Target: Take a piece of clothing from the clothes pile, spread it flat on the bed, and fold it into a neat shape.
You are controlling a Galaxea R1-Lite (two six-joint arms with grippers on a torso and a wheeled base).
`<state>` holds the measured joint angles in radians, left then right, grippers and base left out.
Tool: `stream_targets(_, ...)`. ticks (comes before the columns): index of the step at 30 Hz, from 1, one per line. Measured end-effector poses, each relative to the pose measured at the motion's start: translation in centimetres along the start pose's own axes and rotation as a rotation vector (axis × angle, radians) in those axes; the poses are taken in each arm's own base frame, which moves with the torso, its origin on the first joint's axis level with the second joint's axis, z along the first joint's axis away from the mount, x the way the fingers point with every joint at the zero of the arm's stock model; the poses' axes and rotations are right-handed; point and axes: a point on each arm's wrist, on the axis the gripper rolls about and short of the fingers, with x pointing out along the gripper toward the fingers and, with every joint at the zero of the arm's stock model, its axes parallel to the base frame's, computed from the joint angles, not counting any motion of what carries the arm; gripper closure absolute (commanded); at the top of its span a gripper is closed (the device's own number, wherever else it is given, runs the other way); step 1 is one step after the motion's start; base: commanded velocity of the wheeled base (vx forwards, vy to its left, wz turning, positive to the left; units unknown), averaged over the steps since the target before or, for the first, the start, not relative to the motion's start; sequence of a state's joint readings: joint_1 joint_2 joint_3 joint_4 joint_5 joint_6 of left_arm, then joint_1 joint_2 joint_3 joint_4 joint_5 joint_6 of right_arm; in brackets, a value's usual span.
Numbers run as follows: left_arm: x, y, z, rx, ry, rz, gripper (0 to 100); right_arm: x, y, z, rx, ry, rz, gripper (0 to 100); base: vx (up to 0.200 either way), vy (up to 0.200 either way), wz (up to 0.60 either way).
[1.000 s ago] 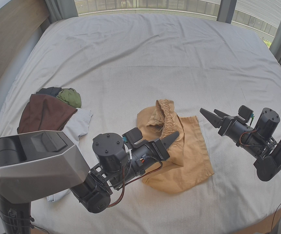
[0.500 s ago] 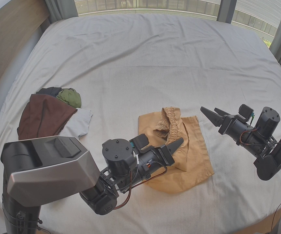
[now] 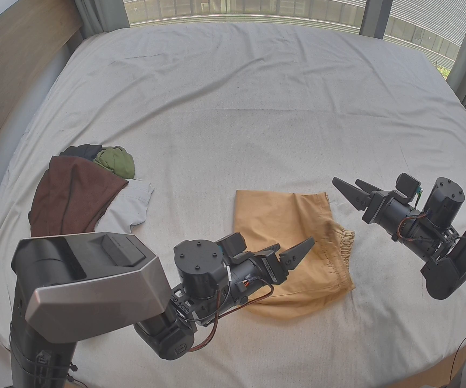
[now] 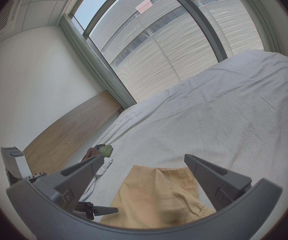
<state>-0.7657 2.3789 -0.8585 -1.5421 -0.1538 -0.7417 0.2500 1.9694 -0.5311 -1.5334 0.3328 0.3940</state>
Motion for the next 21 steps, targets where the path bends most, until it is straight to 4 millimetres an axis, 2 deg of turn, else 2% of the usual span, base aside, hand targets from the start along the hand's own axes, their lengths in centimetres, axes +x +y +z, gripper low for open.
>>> stream_targets(9,-1.0,0.9,0.8,0.016,-0.017,0.05,0,-0.1,0.0,-0.2,0.003,0.007,-0.001,0,0.0,0.0,0.0)
stream_targets(14,-2.4,0.7,2.8,0.037,-0.049,0.068,0,-0.1,0.0,-0.3,0.005,0.013,-0.002,0,0.0,0.0,0.0)
stream_targets(21,-5.3,-0.2,6.7,0.07,-0.116,0.069,0,-0.2,0.4,-0.7,0.009,0.029,0.006,0,0.0,0.0,0.0)
